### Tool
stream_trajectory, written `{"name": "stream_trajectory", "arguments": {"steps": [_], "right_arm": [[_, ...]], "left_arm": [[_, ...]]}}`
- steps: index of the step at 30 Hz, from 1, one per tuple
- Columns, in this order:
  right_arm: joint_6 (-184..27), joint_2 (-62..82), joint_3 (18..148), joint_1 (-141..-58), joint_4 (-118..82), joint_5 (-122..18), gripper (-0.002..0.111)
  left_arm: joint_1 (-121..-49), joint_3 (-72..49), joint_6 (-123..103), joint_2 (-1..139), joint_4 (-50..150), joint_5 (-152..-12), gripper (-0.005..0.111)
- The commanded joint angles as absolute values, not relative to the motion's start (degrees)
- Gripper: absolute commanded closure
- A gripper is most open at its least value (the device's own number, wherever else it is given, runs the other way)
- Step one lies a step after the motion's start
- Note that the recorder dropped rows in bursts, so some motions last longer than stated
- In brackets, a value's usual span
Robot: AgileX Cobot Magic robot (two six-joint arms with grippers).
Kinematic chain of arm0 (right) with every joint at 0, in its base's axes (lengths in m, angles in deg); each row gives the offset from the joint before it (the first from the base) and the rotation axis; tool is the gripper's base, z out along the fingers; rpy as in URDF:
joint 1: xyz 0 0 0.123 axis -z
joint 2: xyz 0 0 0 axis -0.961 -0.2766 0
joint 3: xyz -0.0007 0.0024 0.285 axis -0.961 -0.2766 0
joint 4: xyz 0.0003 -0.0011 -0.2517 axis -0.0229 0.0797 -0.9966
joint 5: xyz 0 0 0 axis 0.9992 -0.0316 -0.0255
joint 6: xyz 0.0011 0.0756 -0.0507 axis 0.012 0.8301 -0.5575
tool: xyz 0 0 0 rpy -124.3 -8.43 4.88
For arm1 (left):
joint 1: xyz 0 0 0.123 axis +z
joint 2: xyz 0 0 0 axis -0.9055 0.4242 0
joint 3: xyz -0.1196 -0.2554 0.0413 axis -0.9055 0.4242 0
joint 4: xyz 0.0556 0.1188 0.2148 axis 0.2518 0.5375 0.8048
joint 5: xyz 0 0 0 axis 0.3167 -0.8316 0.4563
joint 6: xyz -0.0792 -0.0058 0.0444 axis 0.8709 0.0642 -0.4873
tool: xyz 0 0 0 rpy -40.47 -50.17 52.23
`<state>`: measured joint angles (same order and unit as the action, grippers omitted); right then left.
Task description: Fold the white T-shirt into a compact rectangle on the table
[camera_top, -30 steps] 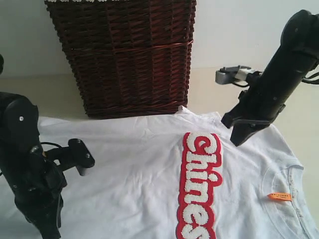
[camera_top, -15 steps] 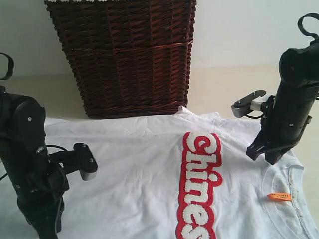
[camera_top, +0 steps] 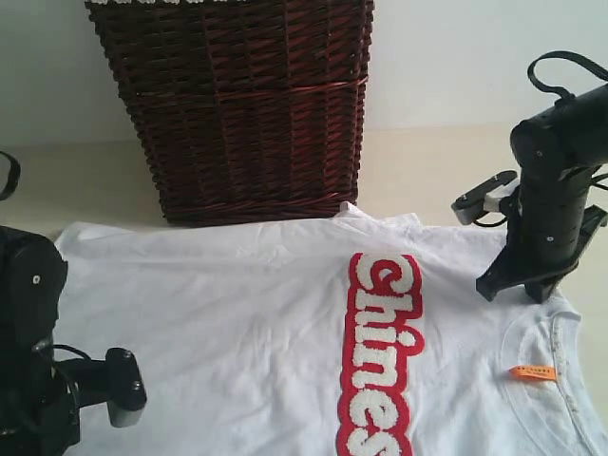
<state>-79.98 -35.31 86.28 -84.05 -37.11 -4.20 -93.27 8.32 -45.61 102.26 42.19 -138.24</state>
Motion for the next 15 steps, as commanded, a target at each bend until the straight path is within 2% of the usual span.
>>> {"name": "stream_trajectory", "arguments": {"steps": [1, 9, 12, 15], "right_arm": [[-78.77, -34.18, 88.21, -83.92, -38.90, -1.81, 0.108], [-78.07, -27.90, 88.21, -83.92, -37.61, -9.71, 0.105], [-76.34, -27.10, 88.21, -83.92, -37.39, -12.54, 0.086], [-72.76, -28.03, 88.70, -83.92, -37.06, -14.50, 0.054]], "left_arm": [[-93.57, 8.64, -46.07, 102.08, 43.21, -141.54, 0.107], [-93.68, 3.43, -46.07, 100.38, 42.10, -145.98, 0.107], [-93.68, -1.70, -45.71, 96.93, 36.17, -145.98, 0.107], [-93.68, -5.60, -45.71, 93.48, 32.18, -145.85, 0.107]]}}
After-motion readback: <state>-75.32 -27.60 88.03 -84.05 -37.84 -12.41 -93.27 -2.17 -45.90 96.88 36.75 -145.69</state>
